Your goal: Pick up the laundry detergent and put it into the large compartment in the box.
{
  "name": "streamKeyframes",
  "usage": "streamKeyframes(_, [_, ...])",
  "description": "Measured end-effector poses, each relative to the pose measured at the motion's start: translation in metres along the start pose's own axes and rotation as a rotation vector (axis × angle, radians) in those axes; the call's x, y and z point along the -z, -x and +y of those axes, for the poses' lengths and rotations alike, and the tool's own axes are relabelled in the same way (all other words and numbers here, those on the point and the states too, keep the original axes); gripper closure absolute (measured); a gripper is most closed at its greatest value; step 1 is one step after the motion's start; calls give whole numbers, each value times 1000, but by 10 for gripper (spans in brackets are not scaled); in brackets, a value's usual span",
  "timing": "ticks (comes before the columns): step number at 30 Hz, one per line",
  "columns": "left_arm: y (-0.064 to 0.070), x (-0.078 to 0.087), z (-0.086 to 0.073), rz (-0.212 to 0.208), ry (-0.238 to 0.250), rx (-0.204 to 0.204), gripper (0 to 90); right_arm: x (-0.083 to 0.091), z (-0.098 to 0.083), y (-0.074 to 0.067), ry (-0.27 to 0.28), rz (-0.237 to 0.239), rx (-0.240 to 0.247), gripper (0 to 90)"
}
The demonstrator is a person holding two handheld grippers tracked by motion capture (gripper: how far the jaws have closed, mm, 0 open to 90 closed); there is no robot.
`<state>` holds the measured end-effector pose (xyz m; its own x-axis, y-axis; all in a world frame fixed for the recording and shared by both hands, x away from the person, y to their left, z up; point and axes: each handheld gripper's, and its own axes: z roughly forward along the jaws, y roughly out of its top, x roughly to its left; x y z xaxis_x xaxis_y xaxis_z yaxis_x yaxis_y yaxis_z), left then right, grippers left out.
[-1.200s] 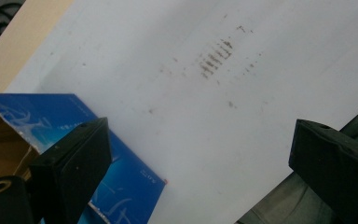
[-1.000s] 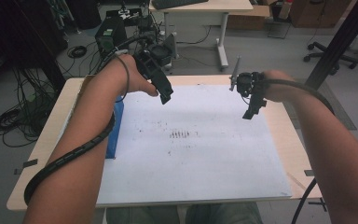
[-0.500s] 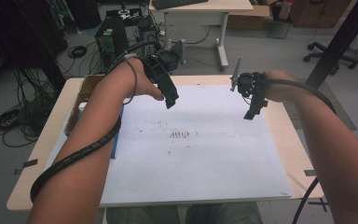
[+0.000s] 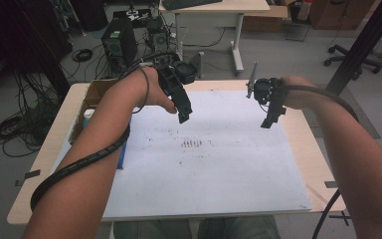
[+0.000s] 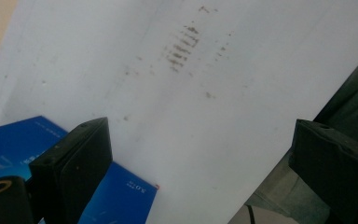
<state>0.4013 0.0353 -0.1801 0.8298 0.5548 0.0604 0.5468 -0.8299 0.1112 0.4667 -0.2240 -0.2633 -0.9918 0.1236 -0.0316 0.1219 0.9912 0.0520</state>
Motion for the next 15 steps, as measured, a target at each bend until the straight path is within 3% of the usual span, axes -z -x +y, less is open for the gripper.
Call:
streamKeyframes(4, [0, 2, 11, -12, 9, -48, 63, -1, 1, 0, -3, 1, -5, 30])
streamKeyframes(15, [-6, -15, 43, -45, -41, -156, 67, 5, 5, -2, 7, -8, 1, 30])
